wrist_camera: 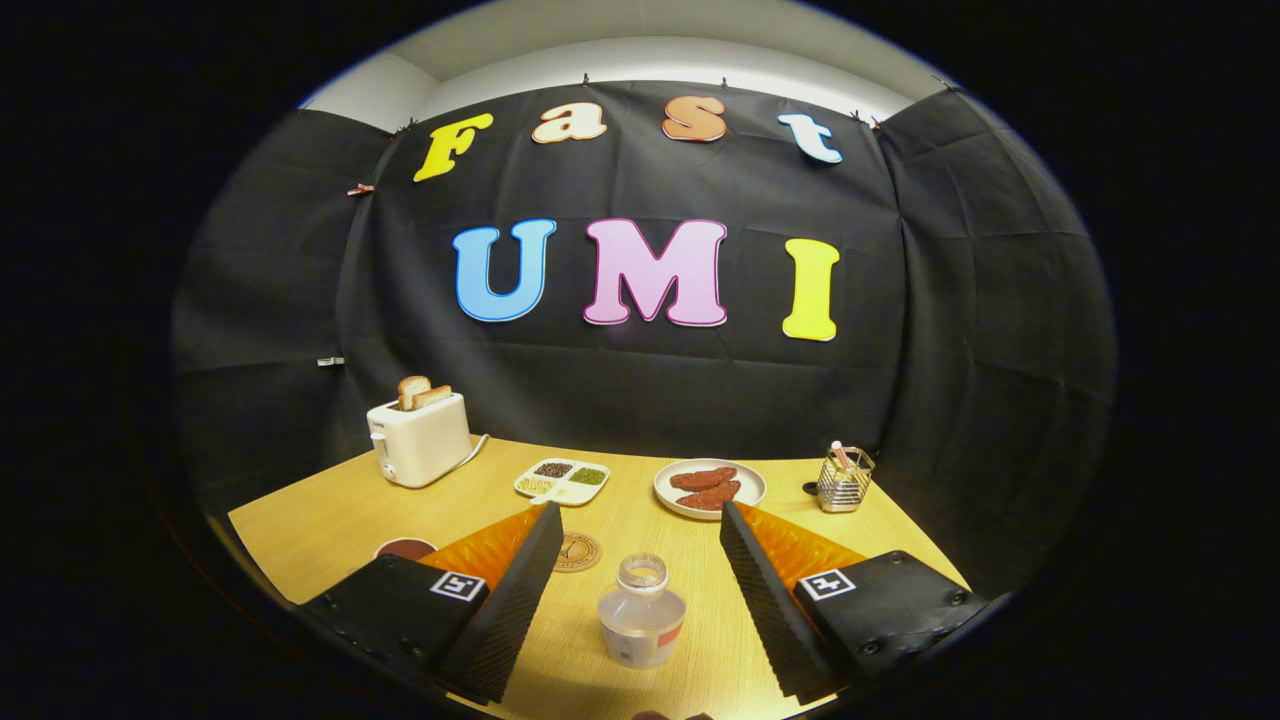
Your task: Take the bottle from table, then pour the juice into the cup, finally place the bottle on the coaster
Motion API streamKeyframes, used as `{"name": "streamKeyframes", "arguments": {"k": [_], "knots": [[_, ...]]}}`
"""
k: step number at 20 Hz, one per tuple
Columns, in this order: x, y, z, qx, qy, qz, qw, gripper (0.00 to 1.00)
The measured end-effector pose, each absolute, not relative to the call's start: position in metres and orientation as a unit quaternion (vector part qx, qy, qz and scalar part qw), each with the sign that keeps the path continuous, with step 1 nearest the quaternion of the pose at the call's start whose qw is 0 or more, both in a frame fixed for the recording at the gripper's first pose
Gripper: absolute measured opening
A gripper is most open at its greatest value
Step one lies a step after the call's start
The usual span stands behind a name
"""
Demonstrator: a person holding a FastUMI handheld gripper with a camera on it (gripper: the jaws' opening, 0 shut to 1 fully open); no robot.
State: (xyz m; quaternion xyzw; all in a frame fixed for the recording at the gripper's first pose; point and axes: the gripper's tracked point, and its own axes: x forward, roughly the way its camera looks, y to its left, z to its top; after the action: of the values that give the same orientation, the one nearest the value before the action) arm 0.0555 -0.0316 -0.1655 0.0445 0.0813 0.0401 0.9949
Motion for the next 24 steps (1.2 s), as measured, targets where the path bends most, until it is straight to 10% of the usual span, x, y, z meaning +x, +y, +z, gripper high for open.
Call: {"name": "streamKeyframes", "arguments": {"k": [20, 24], "knots": [[0.072, -0.015, -0.295, 0.040, 0.147, 0.064, 0.986, 0.97], [0.076, -0.012, -0.304, 0.055, 0.162, 0.057, 0.984, 0.79]]}}
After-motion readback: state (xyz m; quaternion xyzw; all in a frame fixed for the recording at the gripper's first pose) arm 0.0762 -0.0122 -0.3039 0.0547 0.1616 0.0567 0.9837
